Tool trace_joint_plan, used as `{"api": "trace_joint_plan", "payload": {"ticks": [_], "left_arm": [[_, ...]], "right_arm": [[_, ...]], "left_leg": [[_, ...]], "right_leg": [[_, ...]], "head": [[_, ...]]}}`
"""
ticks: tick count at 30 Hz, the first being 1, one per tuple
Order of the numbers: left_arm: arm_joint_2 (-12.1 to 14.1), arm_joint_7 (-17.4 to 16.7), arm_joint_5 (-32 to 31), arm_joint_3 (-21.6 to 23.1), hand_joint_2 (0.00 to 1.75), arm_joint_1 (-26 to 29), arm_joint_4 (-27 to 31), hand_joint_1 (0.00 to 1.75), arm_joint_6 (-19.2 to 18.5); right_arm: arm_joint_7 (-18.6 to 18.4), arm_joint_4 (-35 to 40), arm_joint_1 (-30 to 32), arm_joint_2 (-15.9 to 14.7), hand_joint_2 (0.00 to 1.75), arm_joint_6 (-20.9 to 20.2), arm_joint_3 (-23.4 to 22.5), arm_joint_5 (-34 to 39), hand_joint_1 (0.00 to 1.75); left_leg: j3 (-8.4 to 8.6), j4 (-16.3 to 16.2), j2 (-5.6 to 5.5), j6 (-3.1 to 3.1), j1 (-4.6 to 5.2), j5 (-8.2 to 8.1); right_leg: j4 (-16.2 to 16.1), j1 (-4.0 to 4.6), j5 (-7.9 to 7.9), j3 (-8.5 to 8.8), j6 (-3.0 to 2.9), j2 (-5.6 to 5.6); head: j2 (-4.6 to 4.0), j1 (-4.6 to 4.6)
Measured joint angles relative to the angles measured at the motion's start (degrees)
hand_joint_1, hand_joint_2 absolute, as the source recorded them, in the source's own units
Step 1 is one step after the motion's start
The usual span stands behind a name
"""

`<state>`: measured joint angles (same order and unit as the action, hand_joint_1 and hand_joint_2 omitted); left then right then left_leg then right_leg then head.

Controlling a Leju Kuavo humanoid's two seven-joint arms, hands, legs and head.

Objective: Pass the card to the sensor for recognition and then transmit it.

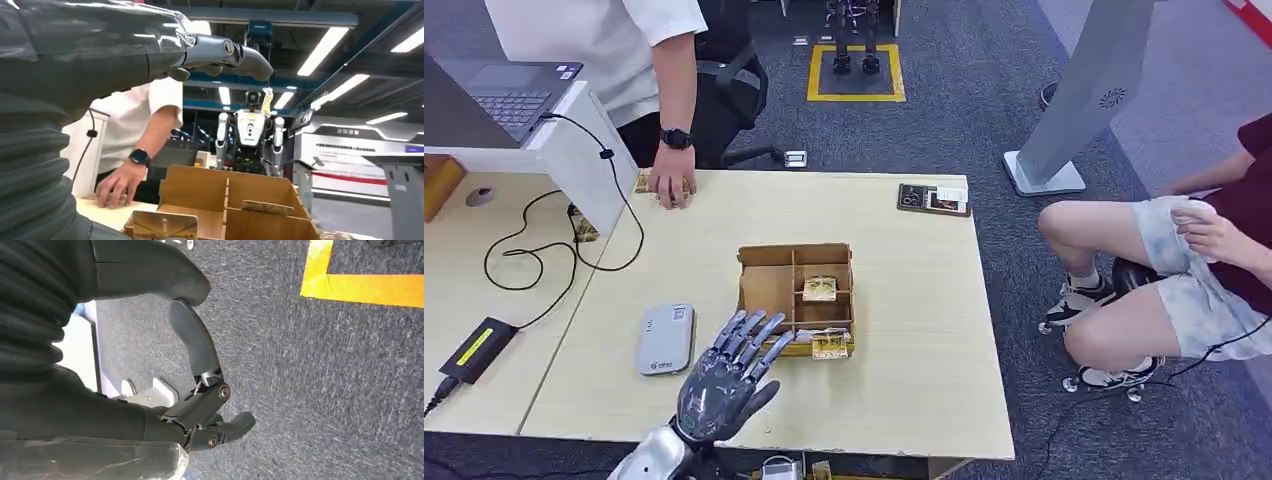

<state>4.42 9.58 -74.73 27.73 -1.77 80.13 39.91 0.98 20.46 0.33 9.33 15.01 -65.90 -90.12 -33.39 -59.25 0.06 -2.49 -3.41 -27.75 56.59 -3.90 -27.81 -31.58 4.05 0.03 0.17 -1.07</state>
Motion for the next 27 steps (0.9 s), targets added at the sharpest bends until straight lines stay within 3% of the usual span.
{"api": "trace_joint_plan", "payload": {"ticks": [6, 9, 18, 27], "left_arm": [[-1.7, -5.9, -4.0, 0.3, 1.75, -0.8, -0.7, 0.0, 0.0], [-2.2, -6.9, -4.9, 0.3, 1.75, -0.8, -0.8, 0.0, 0.0], [-3.4, -19.2, -10.4, 0.1, 1.75, -0.7, -2.0, 0.0, -0.4], [-3.3, -21.8, -10.8, 0.2, 1.75, -1.4, -4.6, 0.0, -4.7]], "right_arm": [[-0.4, -1.4, -0.3, -0.4, 1.75, 0.9, 0.0, 0.0, 0.0], [-0.5, -1.8, -0.3, -0.6, 1.75, 1.0, 0.0, 0.0, 0.0], [-1.7, -1.9, -0.3, -0.6, 1.75, 1.5, 0.0, 0.0, 0.0], [-1.7, -1.5, -0.3, -0.6, 1.75, 1.1, 0.0, 0.0, 0.0]], "left_leg": [[-0.01, 0.0, 0.0, 0.0, 0.0, 0.0], [-0.01, 0.0, 0.0, 0.0, 0.0, 0.0], [-0.02, 0.0, -0.01, 0.0, 0.0, 0.0], [-0.02, 0.0, 0.0, 0.0, 0.0, 0.0]], "right_leg": [[0.0, 0.0, 0.0, -0.01, 0.0, 0.0], [0.0, 0.0, 0.0, 0.0, 0.0, 0.0], [0.0, 0.0, 0.0, 0.0, 0.0, -0.01], [0.0, 0.0, 0.0, -0.01, 0.0, -0.01]], "head": [[0.0, -0.02], [0.0, -0.04], [0.0, -0.02], [0.0, -0.02]]}}
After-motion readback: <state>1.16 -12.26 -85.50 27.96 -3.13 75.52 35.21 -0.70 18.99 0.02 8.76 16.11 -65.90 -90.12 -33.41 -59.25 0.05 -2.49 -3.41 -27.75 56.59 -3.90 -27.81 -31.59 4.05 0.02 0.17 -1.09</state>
